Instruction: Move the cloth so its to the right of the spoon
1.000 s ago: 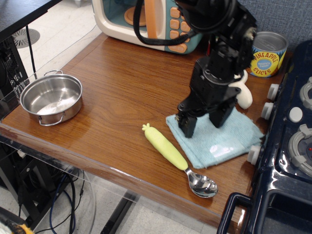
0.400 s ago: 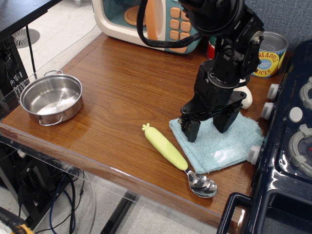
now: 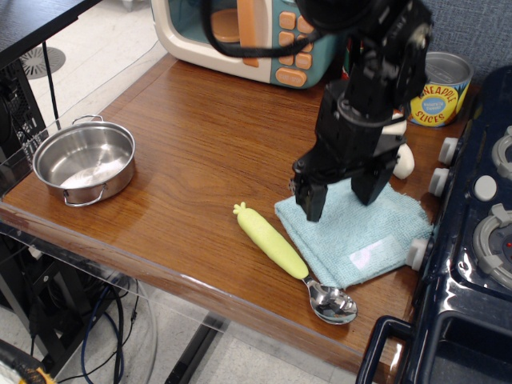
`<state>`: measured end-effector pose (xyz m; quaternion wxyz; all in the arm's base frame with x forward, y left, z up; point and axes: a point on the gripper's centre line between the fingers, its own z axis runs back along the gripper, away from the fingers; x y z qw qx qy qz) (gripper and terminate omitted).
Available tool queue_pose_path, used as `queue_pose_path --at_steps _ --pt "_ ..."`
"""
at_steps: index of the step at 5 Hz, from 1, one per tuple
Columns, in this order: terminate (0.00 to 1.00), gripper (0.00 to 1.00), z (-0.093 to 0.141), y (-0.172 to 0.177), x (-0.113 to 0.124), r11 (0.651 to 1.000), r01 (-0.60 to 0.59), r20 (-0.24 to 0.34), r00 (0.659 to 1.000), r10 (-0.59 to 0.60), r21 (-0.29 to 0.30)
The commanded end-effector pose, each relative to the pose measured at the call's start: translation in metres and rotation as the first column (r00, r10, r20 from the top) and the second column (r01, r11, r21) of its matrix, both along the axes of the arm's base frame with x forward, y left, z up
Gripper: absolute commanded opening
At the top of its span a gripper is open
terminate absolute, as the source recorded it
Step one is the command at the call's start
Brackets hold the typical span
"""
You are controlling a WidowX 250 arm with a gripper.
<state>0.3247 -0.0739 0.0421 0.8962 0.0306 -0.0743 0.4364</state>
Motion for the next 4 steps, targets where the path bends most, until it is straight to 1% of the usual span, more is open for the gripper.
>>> queue_pose_path --at_steps 1,2,4 --pt "0.0 1.0 0.0568 0.0069 -0.0083 0.999 -0.004 0.155 0.988 0.01 -0.044" --pt "0.0 1.0 0.0632 0.0074 -0.009 0.999 -0.005 0.169 0.986 0.011 -0.033" --pt "0.0 1.0 0.0632 0.0074 -0.009 0.999 -0.005 0.169 0.986 0.011 -0.033"
